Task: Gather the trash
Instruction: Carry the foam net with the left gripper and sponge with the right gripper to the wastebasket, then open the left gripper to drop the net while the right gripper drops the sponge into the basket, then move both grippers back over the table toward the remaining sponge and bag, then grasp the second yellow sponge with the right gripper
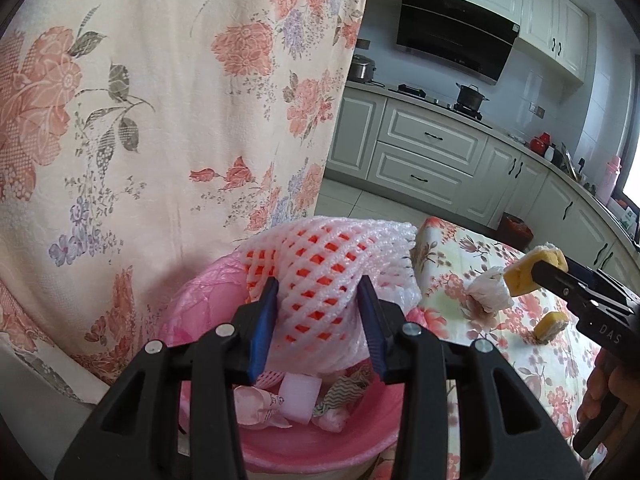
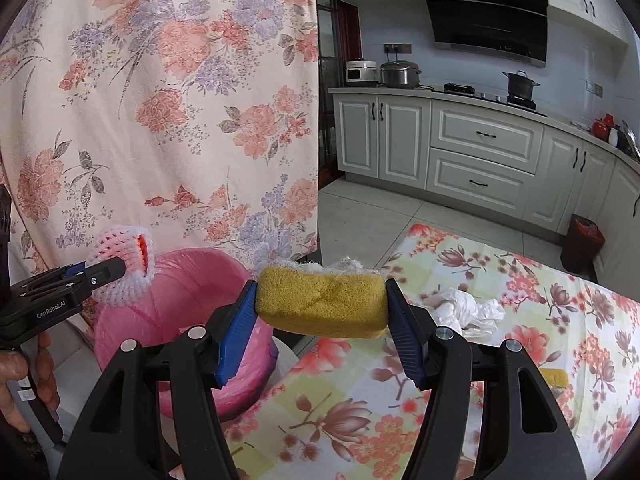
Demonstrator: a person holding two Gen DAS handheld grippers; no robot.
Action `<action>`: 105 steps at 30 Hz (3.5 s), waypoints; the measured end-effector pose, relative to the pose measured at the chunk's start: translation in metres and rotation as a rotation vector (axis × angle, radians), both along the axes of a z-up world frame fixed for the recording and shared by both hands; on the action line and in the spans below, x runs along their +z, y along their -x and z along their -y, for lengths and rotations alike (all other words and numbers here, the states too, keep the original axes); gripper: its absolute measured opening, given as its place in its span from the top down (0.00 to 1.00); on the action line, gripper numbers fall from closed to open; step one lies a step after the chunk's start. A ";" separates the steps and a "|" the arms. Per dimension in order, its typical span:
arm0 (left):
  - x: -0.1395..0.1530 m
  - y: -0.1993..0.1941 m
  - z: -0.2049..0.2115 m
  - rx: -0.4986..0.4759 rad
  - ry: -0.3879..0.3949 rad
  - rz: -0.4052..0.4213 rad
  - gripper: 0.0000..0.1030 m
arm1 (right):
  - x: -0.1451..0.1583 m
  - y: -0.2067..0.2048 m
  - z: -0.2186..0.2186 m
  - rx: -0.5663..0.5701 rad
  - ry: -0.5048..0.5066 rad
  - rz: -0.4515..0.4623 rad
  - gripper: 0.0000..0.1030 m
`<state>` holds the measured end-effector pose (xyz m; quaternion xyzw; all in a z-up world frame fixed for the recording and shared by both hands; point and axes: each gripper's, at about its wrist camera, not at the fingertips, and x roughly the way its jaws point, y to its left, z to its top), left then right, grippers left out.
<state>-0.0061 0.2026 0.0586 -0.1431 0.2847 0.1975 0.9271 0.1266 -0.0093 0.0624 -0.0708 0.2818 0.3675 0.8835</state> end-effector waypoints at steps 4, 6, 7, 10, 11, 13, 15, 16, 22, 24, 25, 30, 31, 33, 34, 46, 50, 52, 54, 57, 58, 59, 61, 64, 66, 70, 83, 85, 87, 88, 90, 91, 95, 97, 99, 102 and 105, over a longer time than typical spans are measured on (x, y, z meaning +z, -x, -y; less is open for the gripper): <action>-0.002 0.009 -0.014 0.038 0.011 0.003 0.61 | 0.005 0.006 -0.018 0.031 -0.002 0.007 0.43; -0.003 0.013 -0.020 0.051 0.015 0.003 0.60 | 0.006 0.010 -0.028 0.050 0.001 0.010 0.43; -0.003 0.015 -0.022 0.059 0.016 0.002 0.60 | 0.007 0.012 -0.033 0.060 0.002 0.011 0.43; -0.004 0.019 -0.027 0.073 0.020 0.004 0.59 | 0.008 0.017 -0.048 0.086 0.002 0.010 0.42; -0.005 0.021 -0.028 0.077 0.020 0.004 0.58 | 0.008 0.019 -0.052 0.095 0.001 0.009 0.43; -0.006 0.023 -0.031 0.087 0.023 0.006 0.57 | 0.009 0.022 -0.062 0.112 0.002 0.012 0.42; -0.006 0.025 -0.034 0.094 0.026 0.009 0.57 | 0.009 0.025 -0.070 0.128 0.002 0.013 0.42; -0.007 0.026 -0.036 0.098 0.027 0.009 0.57 | 0.008 0.026 -0.073 0.134 0.004 0.012 0.42; -0.009 0.033 -0.039 0.113 0.028 0.012 0.52 | 0.007 0.028 -0.088 0.173 -0.009 -0.008 0.41; -0.009 0.034 -0.041 0.123 0.029 0.013 0.47 | 0.007 0.028 -0.092 0.185 -0.016 -0.011 0.40; -0.009 0.034 -0.042 0.127 0.029 0.012 0.47 | 0.007 0.028 -0.094 0.188 -0.018 -0.015 0.40; -0.010 0.036 -0.044 0.139 0.031 0.009 0.35 | 0.003 0.028 -0.101 0.199 -0.015 -0.026 0.39; -0.010 0.035 -0.044 0.139 0.033 0.009 0.35 | 0.003 0.028 -0.102 0.202 -0.012 -0.027 0.38; -0.010 0.035 -0.045 0.144 0.036 0.010 0.35 | 0.002 0.028 -0.102 0.210 -0.013 -0.031 0.32; -0.011 0.036 -0.046 0.145 0.038 0.011 0.35 | 0.002 0.029 -0.102 0.209 -0.012 -0.026 0.30; -0.009 0.035 -0.041 0.136 0.033 0.008 0.35 | -0.003 0.022 -0.083 0.165 -0.003 -0.030 0.30; -0.008 0.030 -0.034 0.120 0.025 0.003 0.35 | -0.007 0.020 -0.069 0.142 -0.006 -0.036 0.30; -0.007 0.026 -0.029 0.110 0.022 0.000 0.35 | -0.009 0.017 -0.060 0.129 -0.004 -0.037 0.29; -0.007 0.023 -0.024 0.099 0.017 0.000 0.35 | -0.010 0.014 -0.050 0.110 -0.006 -0.040 0.29; -0.005 0.017 -0.017 0.084 0.015 -0.002 0.35 | -0.012 0.006 -0.034 0.077 -0.006 -0.042 0.29; -0.005 0.015 -0.014 0.079 0.013 -0.003 0.35 | -0.012 0.004 -0.029 0.067 -0.005 -0.041 0.29; -0.004 0.012 -0.011 0.073 0.011 -0.003 0.34 | -0.012 0.001 -0.023 0.057 -0.004 -0.038 0.29; -0.003 0.008 -0.004 0.062 0.007 -0.005 0.34 | -0.013 -0.003 -0.011 0.033 -0.001 -0.033 0.29; -0.002 0.001 0.006 0.042 0.000 -0.006 0.33 | -0.015 -0.011 0.009 -0.001 -0.002 -0.033 0.29; -0.001 -0.005 0.013 0.027 -0.005 -0.007 0.33 | -0.015 -0.016 0.022 -0.029 0.001 -0.026 0.26; 0.000 -0.016 0.030 -0.007 -0.018 -0.015 0.33 | -0.018 -0.028 0.049 -0.083 -0.006 -0.030 0.25; -0.007 -0.064 0.086 -0.132 -0.041 -0.039 0.31 | -0.038 -0.060 0.130 -0.251 0.002 -0.047 0.25; -0.008 -0.072 0.094 -0.150 -0.042 -0.041 0.31 | -0.042 -0.064 0.140 -0.270 0.003 -0.054 0.25; -0.009 -0.080 0.102 -0.169 -0.046 -0.046 0.30 | -0.046 -0.069 0.150 -0.290 0.003 -0.060 0.25; -0.010 -0.083 0.106 -0.178 -0.047 -0.048 0.30 | -0.049 -0.071 0.155 -0.301 0.002 -0.063 0.25; -0.011 -0.089 0.114 -0.195 -0.050 -0.053 0.30 | -0.054 -0.075 0.164 -0.326 -0.001 -0.067 0.25; -0.012 -0.093 0.117 -0.203 -0.050 -0.056 0.30 | -0.056 -0.078 0.169 -0.338 -0.002 -0.071 0.25; -0.017 -0.107 0.131 -0.234 -0.055 -0.070 0.30 | -0.070 -0.087 0.181 -0.371 0.007 -0.095 0.25; -0.019 -0.113 0.137 -0.247 -0.056 -0.076 0.29 | -0.078 -0.091 0.186 -0.379 0.016 -0.111 0.25; -0.023 -0.120 0.143 -0.260 -0.057 -0.083 0.29 | -0.084 -0.097 0.188 -0.383 0.027 -0.125 0.25; -0.028 -0.130 0.152 -0.278 -0.056 -0.096 0.28 | -0.094 -0.104 0.189 -0.382 0.049 -0.140 0.25; -0.032 -0.142 0.160 -0.295 -0.060 -0.107 0.28 | -0.102 -0.110 0.188 -0.377 0.060 -0.156 0.25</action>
